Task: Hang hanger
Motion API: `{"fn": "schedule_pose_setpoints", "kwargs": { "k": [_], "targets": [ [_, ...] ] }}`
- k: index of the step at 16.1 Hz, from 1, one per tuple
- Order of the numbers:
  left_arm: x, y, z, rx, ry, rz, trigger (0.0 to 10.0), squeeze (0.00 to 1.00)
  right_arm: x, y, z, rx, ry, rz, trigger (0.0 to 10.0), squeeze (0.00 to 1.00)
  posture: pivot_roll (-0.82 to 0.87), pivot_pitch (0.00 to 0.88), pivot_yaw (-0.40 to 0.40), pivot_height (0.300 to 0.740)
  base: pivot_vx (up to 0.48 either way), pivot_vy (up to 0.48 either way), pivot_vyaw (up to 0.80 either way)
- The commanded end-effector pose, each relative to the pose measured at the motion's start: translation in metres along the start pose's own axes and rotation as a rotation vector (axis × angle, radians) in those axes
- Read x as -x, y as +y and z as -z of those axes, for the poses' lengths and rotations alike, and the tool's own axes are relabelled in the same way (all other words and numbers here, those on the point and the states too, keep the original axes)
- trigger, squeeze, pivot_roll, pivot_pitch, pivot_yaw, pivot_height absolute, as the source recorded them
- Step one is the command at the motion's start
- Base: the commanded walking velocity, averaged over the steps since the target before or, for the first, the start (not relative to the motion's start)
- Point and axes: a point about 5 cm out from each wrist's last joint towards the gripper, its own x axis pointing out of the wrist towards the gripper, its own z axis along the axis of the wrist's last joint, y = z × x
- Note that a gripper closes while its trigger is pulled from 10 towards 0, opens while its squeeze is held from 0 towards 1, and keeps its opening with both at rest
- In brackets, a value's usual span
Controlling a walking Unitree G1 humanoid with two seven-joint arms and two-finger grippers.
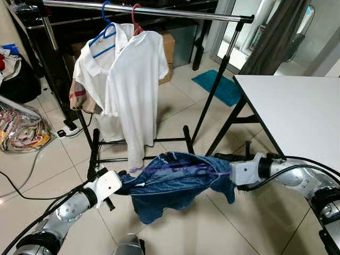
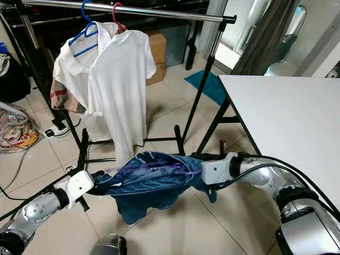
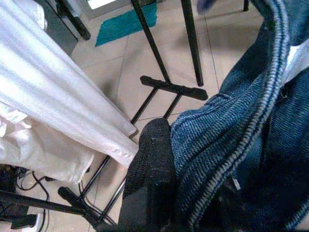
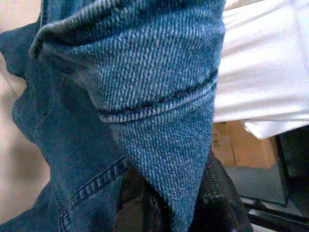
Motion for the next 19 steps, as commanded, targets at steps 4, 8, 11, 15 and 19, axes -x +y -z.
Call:
{"fn": "schedule_pose_setpoints", "kwargs": {
  "k": [4,8,11,15,19],
  "targets": [
    [0.009,0.002,0.009,0.003,0.040,0.000,10.0,0.00,0.011,-0.022,0.004,-0.065,-0.006,0.119,10.0,0.00,0.30,0.036,-0.088,0.740,0.000,0.000,0.00],
    [0.011,0.004,0.011,-0.013,0.059,0.004,10.0,0.00,0.016,-0.016,0.003,0.078,0.000,0.018,10.0,0.00,0.31,0.032,-0.093,0.740,0.000,0.000,0.00],
    [0.011,0.008,0.010,-0.016,0.055,-0.008,10.0,0.00,0.014,-0.012,0.001,0.149,-0.011,-0.029,10.0,0.00,0.31,0.030,-0.097,0.740,0.000,0.000,0.00],
    [0.011,0.009,0.010,-0.020,0.056,-0.008,10.0,0.00,0.011,-0.013,0.003,0.190,0.019,-0.005,10.0,0.00,0.31,0.030,-0.096,0.740,0.000,0.000,0.00],
    [0.005,0.009,0.002,-0.030,0.021,-0.002,10.0,0.00,0.000,-0.010,0.012,0.214,0.136,0.020,10.0,0.00,0.31,0.025,-0.091,0.740,0.000,0.000,0.00]
  ]
}}
